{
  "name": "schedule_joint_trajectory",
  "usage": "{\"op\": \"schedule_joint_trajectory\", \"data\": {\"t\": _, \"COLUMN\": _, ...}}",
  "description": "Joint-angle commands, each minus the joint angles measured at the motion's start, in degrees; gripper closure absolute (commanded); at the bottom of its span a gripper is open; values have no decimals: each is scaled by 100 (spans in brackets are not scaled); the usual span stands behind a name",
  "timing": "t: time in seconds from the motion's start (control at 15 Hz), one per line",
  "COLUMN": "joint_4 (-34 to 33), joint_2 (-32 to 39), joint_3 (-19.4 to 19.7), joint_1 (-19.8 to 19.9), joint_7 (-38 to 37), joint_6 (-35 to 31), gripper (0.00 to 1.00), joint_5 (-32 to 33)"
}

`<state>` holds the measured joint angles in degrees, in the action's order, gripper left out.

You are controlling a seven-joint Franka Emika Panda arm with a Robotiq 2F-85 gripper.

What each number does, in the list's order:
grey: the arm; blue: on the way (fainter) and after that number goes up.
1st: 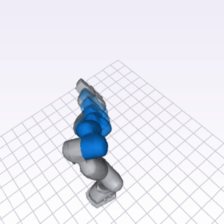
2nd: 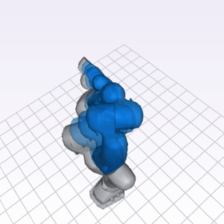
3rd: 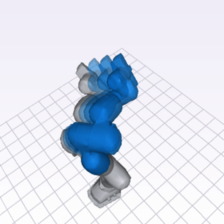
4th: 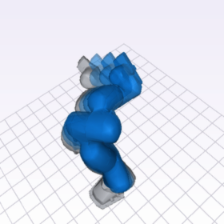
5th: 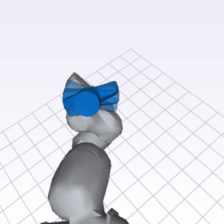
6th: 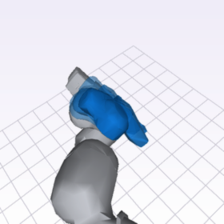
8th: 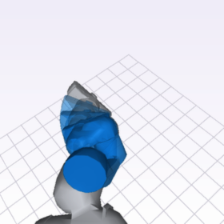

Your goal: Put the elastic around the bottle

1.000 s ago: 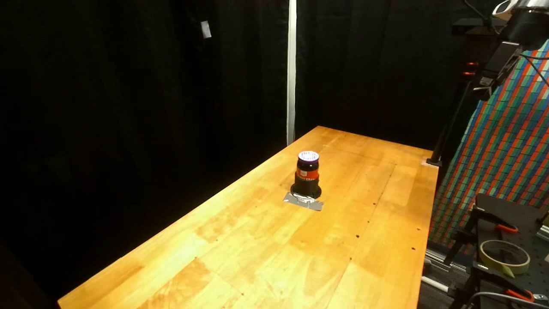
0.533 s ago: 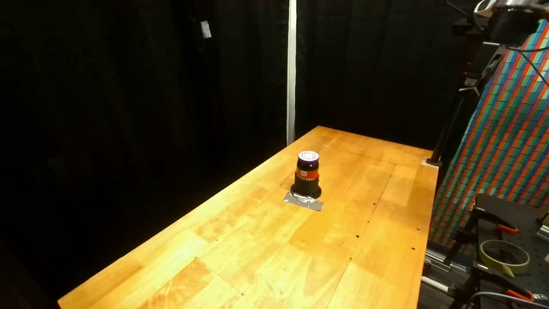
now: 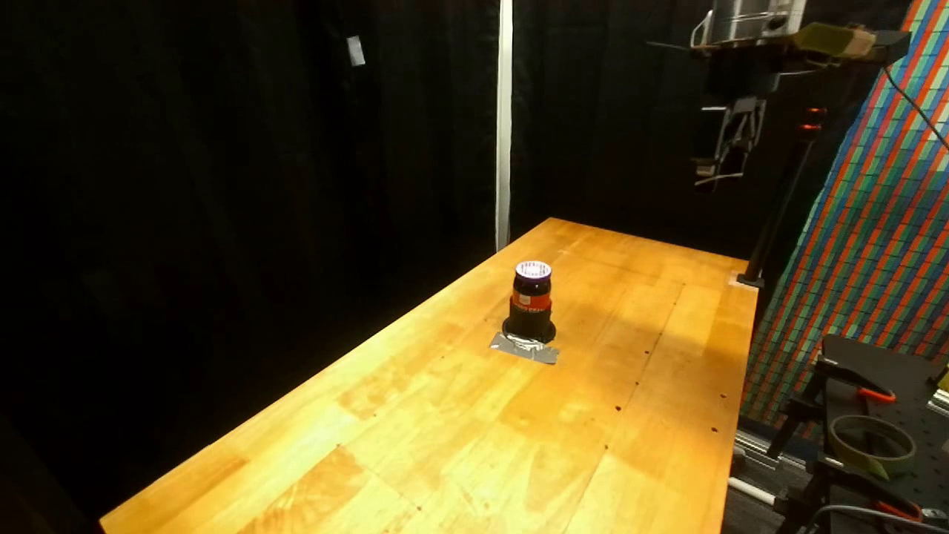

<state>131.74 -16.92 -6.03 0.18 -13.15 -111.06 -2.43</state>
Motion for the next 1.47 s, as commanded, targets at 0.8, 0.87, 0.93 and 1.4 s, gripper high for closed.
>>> {"op": "schedule_joint_trajectory", "data": {"t": 0.8, "joint_4": -4921, "joint_2": 5034, "joint_3": 374, "joint_1": -754, "joint_7": -696, "joint_6": -599, "gripper": 0, "joint_5": 1457}}
{"op": "schedule_joint_trajectory", "data": {"t": 0.87, "joint_4": -5208, "joint_2": 5285, "joint_3": 390, "joint_1": -733, "joint_7": -585, "joint_6": -627, "gripper": 0, "joint_5": 1343}}
{"op": "schedule_joint_trajectory", "data": {"t": 0.93, "joint_4": -5495, "joint_2": 5522, "joint_3": 410, "joint_1": -727, "joint_7": -510, "joint_6": -581, "gripper": 0, "joint_5": 1255}}
{"op": "schedule_joint_trajectory", "data": {"t": 1.4, "joint_4": -7139, "joint_2": 6820, "joint_3": 482, "joint_1": -629, "joint_7": -90, "joint_6": 272, "gripper": 0, "joint_5": 676}}
